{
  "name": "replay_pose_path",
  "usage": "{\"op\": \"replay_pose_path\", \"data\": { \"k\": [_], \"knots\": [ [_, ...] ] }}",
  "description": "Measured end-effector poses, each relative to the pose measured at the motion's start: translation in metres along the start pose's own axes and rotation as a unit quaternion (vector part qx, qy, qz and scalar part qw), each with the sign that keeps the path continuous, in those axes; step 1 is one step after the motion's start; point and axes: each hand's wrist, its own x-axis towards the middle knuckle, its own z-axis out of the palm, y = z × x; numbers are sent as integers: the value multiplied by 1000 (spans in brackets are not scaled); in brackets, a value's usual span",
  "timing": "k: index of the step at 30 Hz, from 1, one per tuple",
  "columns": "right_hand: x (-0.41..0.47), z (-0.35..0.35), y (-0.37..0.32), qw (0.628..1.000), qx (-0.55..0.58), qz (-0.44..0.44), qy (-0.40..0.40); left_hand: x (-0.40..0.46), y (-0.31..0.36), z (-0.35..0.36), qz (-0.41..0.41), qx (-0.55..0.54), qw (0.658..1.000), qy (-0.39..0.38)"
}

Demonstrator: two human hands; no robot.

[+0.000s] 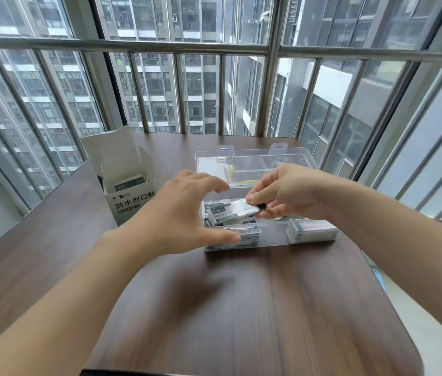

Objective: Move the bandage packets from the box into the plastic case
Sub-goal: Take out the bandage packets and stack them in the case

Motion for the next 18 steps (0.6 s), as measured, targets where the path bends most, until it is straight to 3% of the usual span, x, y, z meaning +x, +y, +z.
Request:
{"op": "replay_pose_path", "data": {
  "k": [8,18],
  "knots": [
    [-3,9,0,978,-205,-37,25,-2,-8,20,9,-3,1000,1],
    [0,7,5,972,-218,-83,-11,0,-10,24,16,-2,1000,-3]
  ]
}}
